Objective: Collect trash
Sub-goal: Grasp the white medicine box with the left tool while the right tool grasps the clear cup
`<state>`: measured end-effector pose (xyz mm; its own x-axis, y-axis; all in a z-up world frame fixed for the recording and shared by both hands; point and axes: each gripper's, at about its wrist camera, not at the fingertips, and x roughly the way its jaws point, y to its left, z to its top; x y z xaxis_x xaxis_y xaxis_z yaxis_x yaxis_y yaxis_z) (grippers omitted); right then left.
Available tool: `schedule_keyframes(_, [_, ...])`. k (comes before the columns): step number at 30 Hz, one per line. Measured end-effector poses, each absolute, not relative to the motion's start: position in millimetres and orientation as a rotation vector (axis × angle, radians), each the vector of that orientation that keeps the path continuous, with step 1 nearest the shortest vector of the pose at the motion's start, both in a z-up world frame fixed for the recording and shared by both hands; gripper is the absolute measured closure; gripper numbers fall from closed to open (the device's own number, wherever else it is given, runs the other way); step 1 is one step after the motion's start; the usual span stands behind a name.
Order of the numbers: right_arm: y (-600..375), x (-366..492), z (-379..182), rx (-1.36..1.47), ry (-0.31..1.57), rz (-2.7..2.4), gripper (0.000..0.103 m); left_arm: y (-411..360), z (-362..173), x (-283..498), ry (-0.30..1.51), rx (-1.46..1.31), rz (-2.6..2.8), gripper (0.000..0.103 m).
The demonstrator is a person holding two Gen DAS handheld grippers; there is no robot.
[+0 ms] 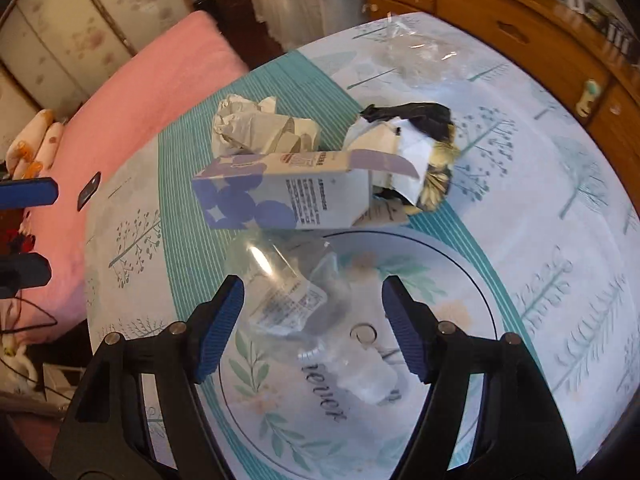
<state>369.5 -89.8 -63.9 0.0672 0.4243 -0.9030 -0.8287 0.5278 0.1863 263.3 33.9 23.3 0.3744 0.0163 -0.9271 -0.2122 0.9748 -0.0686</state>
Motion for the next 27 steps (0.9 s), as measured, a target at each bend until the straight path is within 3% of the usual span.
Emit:
schedule_keyframes(4, [-81,372,-80,-0.428,1.211,1.091,0.036,36,18,279,1.195,-0.177,0.146,0.042])
schedule_keyframes(6, [-80,366,-83,-0.4,1.236,1.149,0.056,36,17,287,1.201,-0.168,0.143,0.042])
schedule_keyframes(10, [-88,354,-77,-0.404,1.2,1.143,0.06,32,15,304,1.208,-0.133,0.12,0.042])
schedule_keyframes(11, [-93,353,-76,-0.395,1.2,1.133,0.066,30,14,310,1.212,-0.121,0.107,0.042])
schedule_keyframes(27, [-194,367,-49,-0.018,1.177,0.816,0.076,-46,-46,381,1.371,0.09,-0.151,0.042])
